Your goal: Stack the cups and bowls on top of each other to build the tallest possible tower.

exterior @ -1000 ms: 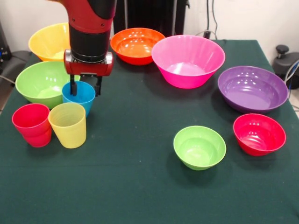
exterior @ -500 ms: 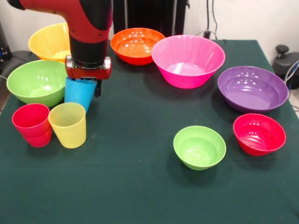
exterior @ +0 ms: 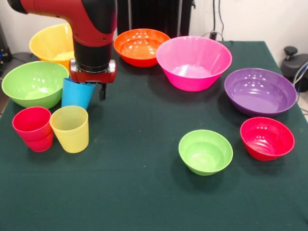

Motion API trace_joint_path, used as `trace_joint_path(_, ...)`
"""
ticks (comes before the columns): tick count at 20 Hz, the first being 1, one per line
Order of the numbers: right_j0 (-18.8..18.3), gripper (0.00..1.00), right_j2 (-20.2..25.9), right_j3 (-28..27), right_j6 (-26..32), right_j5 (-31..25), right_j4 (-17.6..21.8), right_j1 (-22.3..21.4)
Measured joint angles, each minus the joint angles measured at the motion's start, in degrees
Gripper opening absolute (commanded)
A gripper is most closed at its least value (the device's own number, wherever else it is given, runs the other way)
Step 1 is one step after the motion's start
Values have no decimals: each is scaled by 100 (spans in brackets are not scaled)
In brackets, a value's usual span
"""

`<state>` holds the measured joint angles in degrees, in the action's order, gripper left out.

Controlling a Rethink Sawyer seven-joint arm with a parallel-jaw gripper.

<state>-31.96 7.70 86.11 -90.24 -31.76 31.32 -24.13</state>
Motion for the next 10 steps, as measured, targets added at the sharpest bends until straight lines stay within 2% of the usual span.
trace_joint_path(10, 8, 100, 120, -1, 0, -154, -68, 12)
